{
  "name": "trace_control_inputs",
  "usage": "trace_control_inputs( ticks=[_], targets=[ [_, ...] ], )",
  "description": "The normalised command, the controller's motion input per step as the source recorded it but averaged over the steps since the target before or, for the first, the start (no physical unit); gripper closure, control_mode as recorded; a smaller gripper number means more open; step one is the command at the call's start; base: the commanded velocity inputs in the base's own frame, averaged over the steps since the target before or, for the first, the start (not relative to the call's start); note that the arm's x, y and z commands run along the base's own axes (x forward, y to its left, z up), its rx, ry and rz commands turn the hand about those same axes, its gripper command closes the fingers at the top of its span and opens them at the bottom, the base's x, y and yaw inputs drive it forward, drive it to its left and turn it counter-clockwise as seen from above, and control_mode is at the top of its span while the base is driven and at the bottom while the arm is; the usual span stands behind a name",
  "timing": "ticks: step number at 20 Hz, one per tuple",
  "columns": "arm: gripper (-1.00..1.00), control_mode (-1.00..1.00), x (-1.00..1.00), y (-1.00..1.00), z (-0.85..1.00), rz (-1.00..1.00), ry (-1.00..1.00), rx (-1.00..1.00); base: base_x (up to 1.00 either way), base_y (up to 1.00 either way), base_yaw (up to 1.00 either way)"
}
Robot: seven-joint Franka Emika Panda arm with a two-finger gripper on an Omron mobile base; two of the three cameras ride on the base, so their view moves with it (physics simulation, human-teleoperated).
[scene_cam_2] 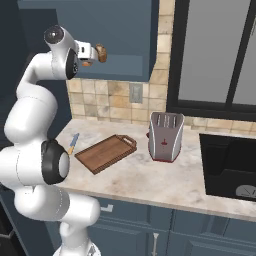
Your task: Pick the bread, place it on the cutting board, pick the jam, place it on the counter, and close the cabinet.
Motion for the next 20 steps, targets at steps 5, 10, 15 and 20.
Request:
trace_control_inputs(
  ticks=[5, 10, 15, 20],
  targets=[
    [-1.0, -1.0, 0.21, 0.0, 0.0, 0.0, 0.0, 0.0, 0.0, 0.0, 0.0],
    [-1.0, -1.0, 0.14, 0.0, 0.0, 0.0, 0.0, 0.0, 0.0, 0.0, 0.0],
    [-1.0, -1.0, 0.12, 0.0, 0.0, 0.0, 0.0, 0.0, 0.0, 0.0, 0.0],
    [-1.0, -1.0, 0.1, 0.0, -0.01, 0.0, 0.0, 0.0, 0.0, 0.0, 0.0]
  ],
)
